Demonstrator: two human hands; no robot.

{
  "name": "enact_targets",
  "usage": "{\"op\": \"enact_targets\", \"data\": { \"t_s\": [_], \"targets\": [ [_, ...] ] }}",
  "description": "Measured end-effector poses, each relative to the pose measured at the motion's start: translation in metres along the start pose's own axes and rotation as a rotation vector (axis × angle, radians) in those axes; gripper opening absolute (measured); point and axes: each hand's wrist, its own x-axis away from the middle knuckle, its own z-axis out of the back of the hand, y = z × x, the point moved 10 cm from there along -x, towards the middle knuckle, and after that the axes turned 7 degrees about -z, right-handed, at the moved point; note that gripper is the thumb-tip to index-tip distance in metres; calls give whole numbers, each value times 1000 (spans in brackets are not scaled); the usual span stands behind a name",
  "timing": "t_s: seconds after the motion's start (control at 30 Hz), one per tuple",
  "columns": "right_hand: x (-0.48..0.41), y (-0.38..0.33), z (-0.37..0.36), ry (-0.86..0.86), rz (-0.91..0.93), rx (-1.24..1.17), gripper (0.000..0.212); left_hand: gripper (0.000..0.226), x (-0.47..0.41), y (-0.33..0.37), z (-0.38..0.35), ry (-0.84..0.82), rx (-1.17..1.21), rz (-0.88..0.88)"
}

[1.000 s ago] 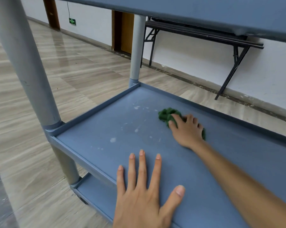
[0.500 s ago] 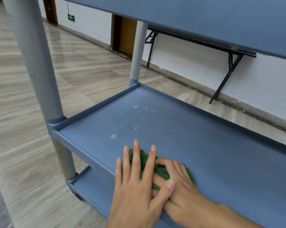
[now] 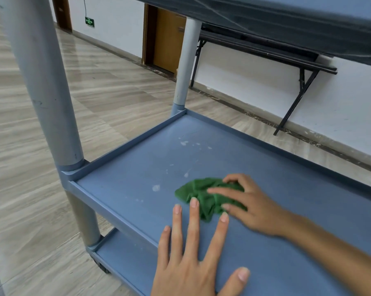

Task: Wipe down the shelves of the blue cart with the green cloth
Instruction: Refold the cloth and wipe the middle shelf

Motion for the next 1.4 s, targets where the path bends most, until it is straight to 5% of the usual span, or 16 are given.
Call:
{"op": "enact_targets", "data": {
  "t_s": [0.3,0.53,0.9,1.4],
  "targets": [
    [-112,183,20,115,-610,231,50,69,-5,-11,-12,-113,-52,43],
    [-124,198,15,101,-874,138,54,74,0,-3,3,62,-107,4],
    [-89,80,-1,80,-682,119,52,77,7,4,12,-2,1,-13],
    [76,-121,-33,-135,-274,76,54,79,5,-38,22,-35,246,-143]
  ]
}}
